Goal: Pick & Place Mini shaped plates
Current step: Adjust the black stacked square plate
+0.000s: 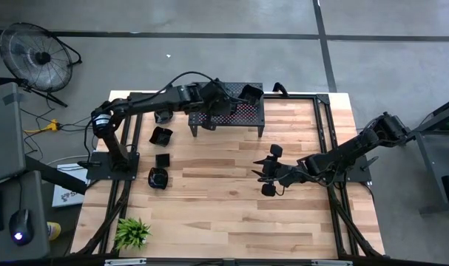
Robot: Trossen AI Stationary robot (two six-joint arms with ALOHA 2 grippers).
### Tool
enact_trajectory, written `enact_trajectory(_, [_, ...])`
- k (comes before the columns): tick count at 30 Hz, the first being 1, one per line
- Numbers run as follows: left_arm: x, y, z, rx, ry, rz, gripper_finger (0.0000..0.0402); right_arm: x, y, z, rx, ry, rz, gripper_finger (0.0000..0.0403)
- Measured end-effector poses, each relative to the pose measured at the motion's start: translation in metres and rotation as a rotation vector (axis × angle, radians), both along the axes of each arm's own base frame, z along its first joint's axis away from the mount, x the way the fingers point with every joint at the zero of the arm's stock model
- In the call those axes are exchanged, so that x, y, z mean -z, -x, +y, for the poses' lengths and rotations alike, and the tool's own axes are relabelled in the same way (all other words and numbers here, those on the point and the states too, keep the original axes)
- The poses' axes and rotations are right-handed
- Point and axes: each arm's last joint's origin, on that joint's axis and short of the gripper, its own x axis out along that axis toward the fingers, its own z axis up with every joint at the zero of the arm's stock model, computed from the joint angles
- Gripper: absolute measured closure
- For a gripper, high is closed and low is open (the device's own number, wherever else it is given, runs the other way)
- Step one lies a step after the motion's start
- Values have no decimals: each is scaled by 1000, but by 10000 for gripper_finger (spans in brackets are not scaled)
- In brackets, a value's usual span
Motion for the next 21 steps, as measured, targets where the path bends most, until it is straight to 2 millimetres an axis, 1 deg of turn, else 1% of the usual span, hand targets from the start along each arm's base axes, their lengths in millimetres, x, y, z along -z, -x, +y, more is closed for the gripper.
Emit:
enact_trajectory(4, [0,0,0,-5,5,-3,395,0,0,0,0,0,0,265])
enact_trajectory(12, [3,0,-8,25,32,30,395,0,0,0,0,-2,0,265])
enact_trajectory(21, [4,2,-9,34,48,55,395,0,0,0,0,-3,0,265])
